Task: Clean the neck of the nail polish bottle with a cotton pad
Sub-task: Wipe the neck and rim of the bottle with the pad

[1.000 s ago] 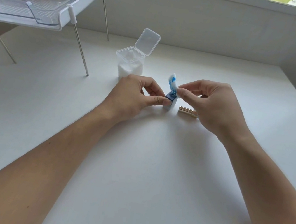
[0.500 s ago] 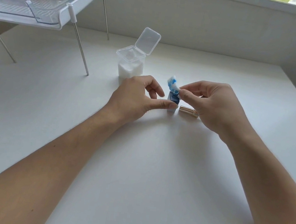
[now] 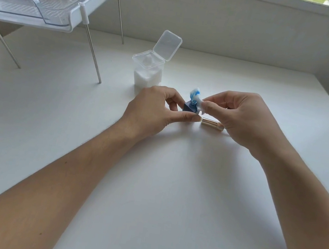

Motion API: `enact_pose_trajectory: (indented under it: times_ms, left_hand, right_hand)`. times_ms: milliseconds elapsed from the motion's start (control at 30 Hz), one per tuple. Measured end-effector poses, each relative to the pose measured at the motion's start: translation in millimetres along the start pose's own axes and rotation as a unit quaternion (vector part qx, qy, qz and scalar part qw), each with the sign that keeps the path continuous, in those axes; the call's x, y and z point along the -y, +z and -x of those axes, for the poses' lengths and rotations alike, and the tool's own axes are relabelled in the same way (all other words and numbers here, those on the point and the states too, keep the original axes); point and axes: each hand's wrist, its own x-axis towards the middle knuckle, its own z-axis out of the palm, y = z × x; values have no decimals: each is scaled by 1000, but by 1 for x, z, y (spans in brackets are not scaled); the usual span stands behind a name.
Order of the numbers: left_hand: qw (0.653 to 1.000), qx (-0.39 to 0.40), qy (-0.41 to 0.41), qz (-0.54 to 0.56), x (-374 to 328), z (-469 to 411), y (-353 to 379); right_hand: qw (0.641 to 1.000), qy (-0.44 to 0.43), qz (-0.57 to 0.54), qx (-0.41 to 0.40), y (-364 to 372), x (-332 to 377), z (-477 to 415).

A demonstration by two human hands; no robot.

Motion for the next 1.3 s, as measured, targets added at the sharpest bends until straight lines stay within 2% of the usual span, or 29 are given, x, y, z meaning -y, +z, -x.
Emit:
enact_pose_trajectory:
  times_ms: [300, 1033, 1200, 1300]
  left_hand:
    - [997, 64, 34, 21, 2, -4, -15]
    - [1000, -6, 1, -11, 3, -1, -4]
    - [1000, 20, -7, 3, 5, -4, -11]
    - [997, 72, -16, 21, 4, -6, -16]
  right_hand:
    - [1000, -13, 12, -15, 3, 1, 1]
    - [998, -47, 30, 6, 1, 2, 0]
    - [996, -63, 55, -44, 4, -2, -1]
    - [994, -73, 65, -52, 7, -3, -1]
